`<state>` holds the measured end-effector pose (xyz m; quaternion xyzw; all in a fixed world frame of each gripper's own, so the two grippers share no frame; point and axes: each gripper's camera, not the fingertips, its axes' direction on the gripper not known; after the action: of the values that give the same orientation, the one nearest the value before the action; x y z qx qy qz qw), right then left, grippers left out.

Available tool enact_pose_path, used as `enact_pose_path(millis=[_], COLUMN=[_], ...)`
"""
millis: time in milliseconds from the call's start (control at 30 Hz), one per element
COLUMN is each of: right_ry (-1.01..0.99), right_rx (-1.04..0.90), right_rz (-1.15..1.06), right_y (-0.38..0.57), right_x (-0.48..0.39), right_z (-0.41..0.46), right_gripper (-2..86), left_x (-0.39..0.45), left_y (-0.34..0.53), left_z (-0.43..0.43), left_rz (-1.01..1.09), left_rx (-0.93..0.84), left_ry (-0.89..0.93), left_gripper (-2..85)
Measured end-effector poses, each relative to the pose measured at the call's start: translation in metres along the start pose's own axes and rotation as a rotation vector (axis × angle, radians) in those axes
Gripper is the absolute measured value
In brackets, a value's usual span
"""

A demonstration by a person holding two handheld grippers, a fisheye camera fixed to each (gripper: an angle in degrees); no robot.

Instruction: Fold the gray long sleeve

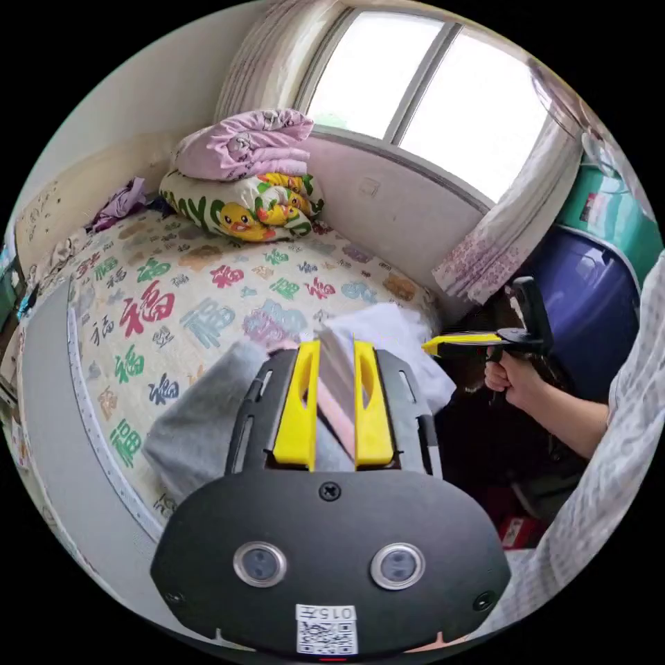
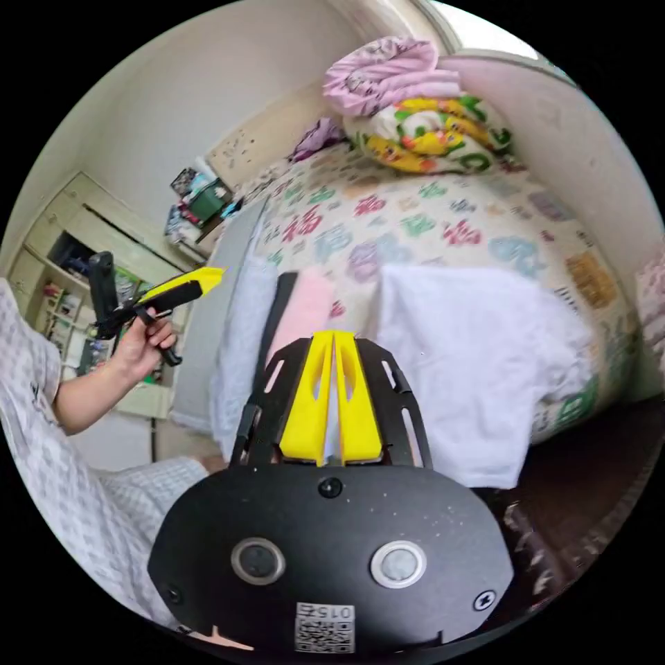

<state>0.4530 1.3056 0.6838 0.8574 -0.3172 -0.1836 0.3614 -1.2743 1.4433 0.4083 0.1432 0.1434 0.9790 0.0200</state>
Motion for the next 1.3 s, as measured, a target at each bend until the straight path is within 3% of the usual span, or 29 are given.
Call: enact_pose_path(millis=[167, 267, 333, 400, 600, 700, 800, 867, 1033, 1100, 1233, 1300], right_ry=[-0.269, -0.366, -0.390, -0.335, -0.254, -0.284, -0.224, -0.187, -0.102, -0.057, 0.010, 0.081], right_rx=[-0.212, -0.272, -0.299, -0.281, -0.333, -0.374, -0.389, -0.417, -0.526, -0.561, -0.555, -0.645], right_rz=[0.049, 0.036, 0.010, -0.068, -0.424, -0.511, -0.527, -0.507, -0.452, -0.417, -0.381, -0.385], right_y=[0.058, 0.070, 0.070, 0.069, 0.062, 0.067, 0.079, 0.086, 0.094, 0.088, 0.071, 0.067], right_x=[-0.025, -0.030, -0.033, -0.044, -0.111, -0.140, -0.158, -0.164, -0.180, -0.187, -0.204, -0.219], right_z=[0.066, 0.082, 0.085, 0.080, 0.103, 0.125, 0.152, 0.175, 0.243, 0.270, 0.285, 0.304], right_gripper=[6.2, 7.9, 8.2, 8.5, 9.8, 8.3, 8.4, 9.5, 11.6, 11.9, 13.7, 16.6], left_x=[-0.011, 0.014, 0.014, -0.004, -0.089, -0.125, -0.157, -0.178, -0.201, -0.189, -0.165, -0.145], left_y=[0.115, 0.157, 0.182, 0.217, 0.317, 0.359, 0.394, 0.418, 0.442, 0.445, 0.440, 0.419], left_z=[-0.007, -0.004, 0.002, 0.010, -0.013, -0.028, -0.021, 0.001, 0.059, 0.049, 0.014, -0.001], left_rz=[-0.195, -0.176, -0.272, -0.440, -0.824, -0.939, -0.987, -1.056, -1.013, -0.932, -0.800, -0.680], left_rx=[-0.302, -0.413, -0.467, -0.507, -0.228, -0.132, -0.108, -0.097, -0.071, -0.024, 0.095, 0.120], left_ry=[0.107, 0.047, 0.032, 0.139, 0.356, 0.307, 0.206, 0.250, 0.432, 0.429, 0.547, 0.604], left_gripper=[13.7, 14.2, 13.9, 12.4, 4.3, 1.6, 6.0, 11.3, 9.5, 2.7, 0.9, 0.6])
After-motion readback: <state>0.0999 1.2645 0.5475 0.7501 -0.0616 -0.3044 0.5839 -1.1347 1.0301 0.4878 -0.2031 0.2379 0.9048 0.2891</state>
